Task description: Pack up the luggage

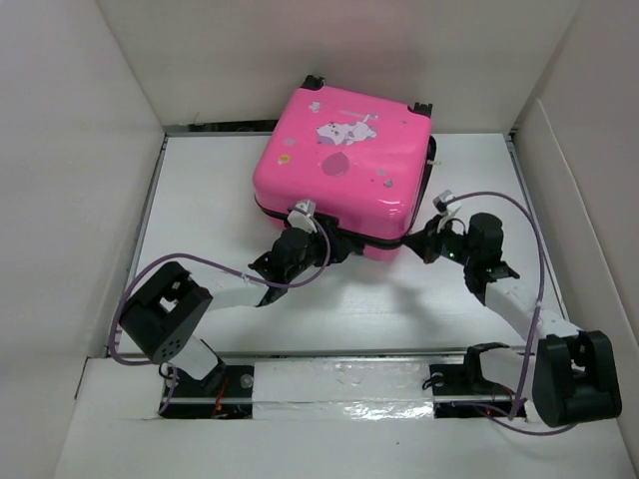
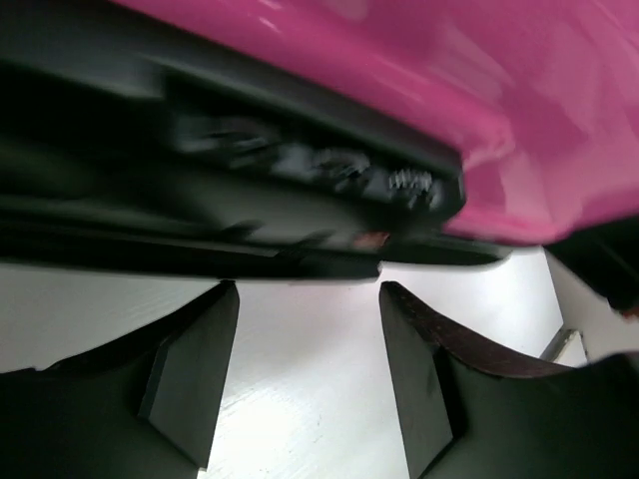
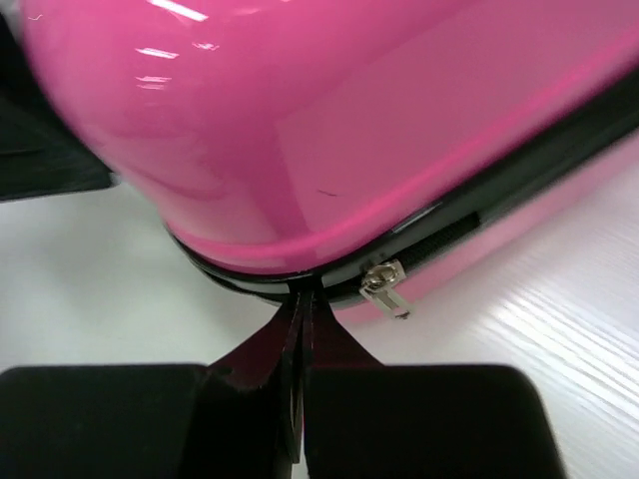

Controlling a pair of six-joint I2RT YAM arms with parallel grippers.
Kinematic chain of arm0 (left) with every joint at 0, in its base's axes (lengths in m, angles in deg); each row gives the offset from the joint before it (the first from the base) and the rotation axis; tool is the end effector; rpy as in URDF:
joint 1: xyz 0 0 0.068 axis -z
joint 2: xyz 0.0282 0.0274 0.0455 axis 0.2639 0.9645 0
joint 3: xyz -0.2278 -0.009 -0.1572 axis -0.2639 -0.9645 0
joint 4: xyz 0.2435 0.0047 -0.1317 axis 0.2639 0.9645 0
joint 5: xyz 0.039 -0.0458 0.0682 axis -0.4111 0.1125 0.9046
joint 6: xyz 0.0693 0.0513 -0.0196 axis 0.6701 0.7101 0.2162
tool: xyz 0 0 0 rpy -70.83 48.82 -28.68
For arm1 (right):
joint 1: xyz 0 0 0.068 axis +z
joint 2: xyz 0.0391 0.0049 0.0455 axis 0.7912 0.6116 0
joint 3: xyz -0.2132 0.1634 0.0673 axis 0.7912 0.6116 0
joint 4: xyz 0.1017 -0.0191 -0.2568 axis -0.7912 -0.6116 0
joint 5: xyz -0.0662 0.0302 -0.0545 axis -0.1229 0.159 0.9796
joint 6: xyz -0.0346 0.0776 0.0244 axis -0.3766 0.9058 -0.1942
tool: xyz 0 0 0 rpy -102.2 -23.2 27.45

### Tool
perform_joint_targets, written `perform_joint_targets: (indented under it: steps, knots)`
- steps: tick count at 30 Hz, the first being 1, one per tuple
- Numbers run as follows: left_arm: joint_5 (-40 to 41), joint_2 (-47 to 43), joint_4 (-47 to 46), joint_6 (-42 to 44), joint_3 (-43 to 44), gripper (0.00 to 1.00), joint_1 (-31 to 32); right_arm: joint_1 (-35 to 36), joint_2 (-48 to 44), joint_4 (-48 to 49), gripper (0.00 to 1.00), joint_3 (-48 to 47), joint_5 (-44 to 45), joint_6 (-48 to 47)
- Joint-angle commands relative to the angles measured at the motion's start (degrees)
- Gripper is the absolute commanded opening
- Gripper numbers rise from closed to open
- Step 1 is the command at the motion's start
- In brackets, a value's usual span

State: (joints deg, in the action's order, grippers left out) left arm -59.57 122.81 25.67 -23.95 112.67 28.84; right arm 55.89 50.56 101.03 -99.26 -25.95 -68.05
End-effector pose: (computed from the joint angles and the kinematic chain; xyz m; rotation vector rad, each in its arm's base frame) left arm 0.2601 -0.2525 0.1826 0.0456 1.8858 -1.0647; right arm 0.2737 0.0687 0.2026 -0.5207 1.8048 0.7294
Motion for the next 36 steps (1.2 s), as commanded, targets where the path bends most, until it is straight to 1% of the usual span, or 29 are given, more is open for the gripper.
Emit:
perform_joint_targets:
  steps: [1,2,5,7,9,10,11,13,15,17,19,20,21,22,24,25,27,30,36]
  knots:
    - [3.3,-1.4,-5.4,-3.4,-1.2,0.56,0.3,6.8,-5.9,2.2,0.0,-2.1,0.5,-0.4]
    - [4.0,-1.2,-6.2,-4.2,-1.5,0.58,1.1,7.4,-7.2,-0.9,0.0,-2.4,1.9,-0.6]
    - [10.3,-1.3,-6.7,-6.7,-1.9,0.61,2.4,7.4,-12.5,-1.7,0.01,-1.3,3.6,1.8]
    - [13.8,-2.2,-9.4,-9.1,-4.5,0.62,2.4,7.4,-14.8,-2.3,0.02,-0.2,5.4,3.3]
    - [16.9,-3.9,-10.9,-11.6,-7.5,0.62,2.4,7.4,-17.7,-5.9,0.05,-0.1,8.9,2.5]
    - [17.7,-4.5,-11.1,-12.0,-8.4,0.62,2.4,7.4,-18.5,-7.2,0.08,0.0,10.3,2.4]
    - [18.4,-5.0,-11.4,-13.0,-9.5,0.61,2.4,6.9,-19.2,-8.3,0.12,0.3,13.9,2.2]
    - [20.2,-6.6,-12.0,-13.8,-12.4,0.56,2.4,5.7,-19.6,-5.9,0.15,2.4,16.5,4.3]
    - [21.1,-7.7,-11.5,-13.8,-13.5,0.54,2.4,4.7,-17.5,-4.1,0.16,2.6,15.5,4.4]
    - [21.3,-8.0,-10.6,-13.4,-13.6,0.53,2.4,3.9,-15.5,-3.1,0.16,2.3,11.4,4.1]
    - [21.1,-8.1,-10.3,-12.9,-13.4,0.53,1.9,3.9,-12.8,-1.9,0.2,2.3,10.6,3.4]
    - [20.8,-7.8,-10.1,-12.7,-13.1,0.53,1.3,3.9,-11.9,0.8,0.22,3.1,9.8,3.5]
    - [20.2,-7.3,-9.9,-12.6,-12.6,0.53,1.3,3.9,-11.0,2.5,0.31,3.5,8.7,3.7]
    - [20.0,-7.0,-10.0,-12.4,-12.3,0.53,0.6,3.9,-9.0,4.1,0.35,3.8,7.4,3.9]
    - [19.2,-6.2,-10.5,-12.4,-11.8,0.54,0.0,3.9,-7.2,5.7,0.39,3.7,4.7,3.6]
    - [19.1,-6.0,-10.6,-12.2,-11.7,0.54,0.0,3.9,-6.5,6.0,0.39,3.8,4.1,3.3]
    - [18.7,-4.9,-10.5,-11.5,-10.7,0.54,-0.6,3.9,-4.9,9.5,0.39,4.8,3.0,4.2]
    - [17.6,-3.5,-10.9,-11.4,-10.1,0.54,-0.6,3.9,-2.6,9.8,0.4,3.7,1.2,3.7]
    - [16.5,-1.9,-11.8,-11.1,-9.1,0.54,-1.7,3.9,0.3,10.9,0.42,3.5,3.0,3.4]
